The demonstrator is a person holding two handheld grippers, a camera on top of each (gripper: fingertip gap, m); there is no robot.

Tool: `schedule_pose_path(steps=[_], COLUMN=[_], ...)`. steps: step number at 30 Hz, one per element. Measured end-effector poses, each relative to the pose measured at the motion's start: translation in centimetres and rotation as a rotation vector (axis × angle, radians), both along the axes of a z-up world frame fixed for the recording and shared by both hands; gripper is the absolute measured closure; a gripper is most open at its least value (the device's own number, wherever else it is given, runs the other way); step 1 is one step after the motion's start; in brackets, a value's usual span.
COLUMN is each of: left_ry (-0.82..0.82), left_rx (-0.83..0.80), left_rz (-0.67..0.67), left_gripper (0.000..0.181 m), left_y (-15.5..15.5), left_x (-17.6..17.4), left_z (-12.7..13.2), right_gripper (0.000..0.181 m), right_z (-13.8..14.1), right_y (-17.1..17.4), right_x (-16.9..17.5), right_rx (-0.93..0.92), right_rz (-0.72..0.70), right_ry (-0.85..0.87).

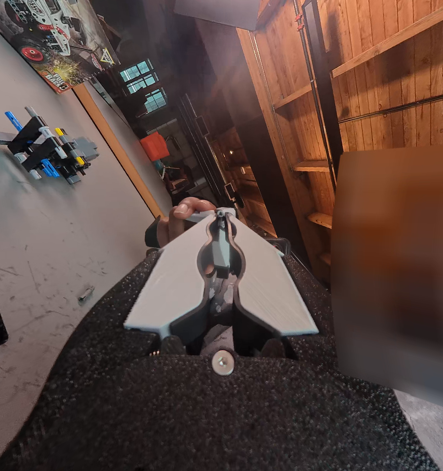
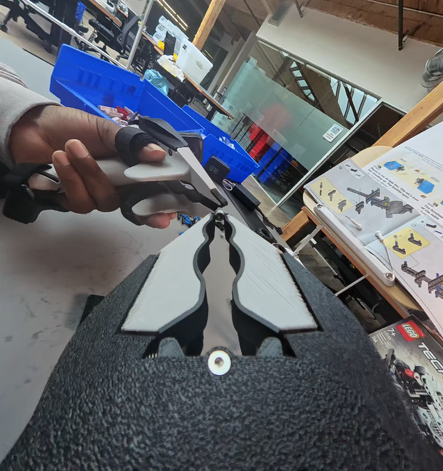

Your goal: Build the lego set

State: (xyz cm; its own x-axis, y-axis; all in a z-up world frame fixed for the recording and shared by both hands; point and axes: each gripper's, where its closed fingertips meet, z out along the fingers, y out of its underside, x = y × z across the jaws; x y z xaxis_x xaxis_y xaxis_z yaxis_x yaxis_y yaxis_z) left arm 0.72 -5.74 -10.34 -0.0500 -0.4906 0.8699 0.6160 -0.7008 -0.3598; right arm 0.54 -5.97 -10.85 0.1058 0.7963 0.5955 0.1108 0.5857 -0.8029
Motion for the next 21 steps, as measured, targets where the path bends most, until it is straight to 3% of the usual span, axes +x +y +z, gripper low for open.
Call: schedule_pose_path(steps=[1,5,11,17,21], left_ry=[0.01,0.182,0.353,0.348,0.248], left_rx=[0.008,0.103,0.203,0.21,0.23], left_rz=[-0.013,-0.08,-0.199,-0.242,-0.26], left_gripper=[0.175,0.17,0.166,0.172,0.173], left_y=[-0.1,-1.4,-3.4,-3.9,-4.2], left_x=[0.1,0.9,2.6,3.2,3.2], left_z=[0.0,-0.6,-1.2,-1.4,-0.4], right_gripper=[0.175,0.175,0.175,0.175,0.174], right_z=[0.0,-0.4,-1.2,-1.2,-0.1], right_y=[-0.1,-1.0,-3.1,-3.6,-4.0], right_x=[0.1,1.0,2.1,2.3,2.3], right_rx=[-0.001,-0.103,-0.063,-0.04,-0.079], right_rz=[0.015,0.135,0.251,0.255,0.266], right_ry=[-0.013,-0.091,-0.177,-0.201,-0.141])
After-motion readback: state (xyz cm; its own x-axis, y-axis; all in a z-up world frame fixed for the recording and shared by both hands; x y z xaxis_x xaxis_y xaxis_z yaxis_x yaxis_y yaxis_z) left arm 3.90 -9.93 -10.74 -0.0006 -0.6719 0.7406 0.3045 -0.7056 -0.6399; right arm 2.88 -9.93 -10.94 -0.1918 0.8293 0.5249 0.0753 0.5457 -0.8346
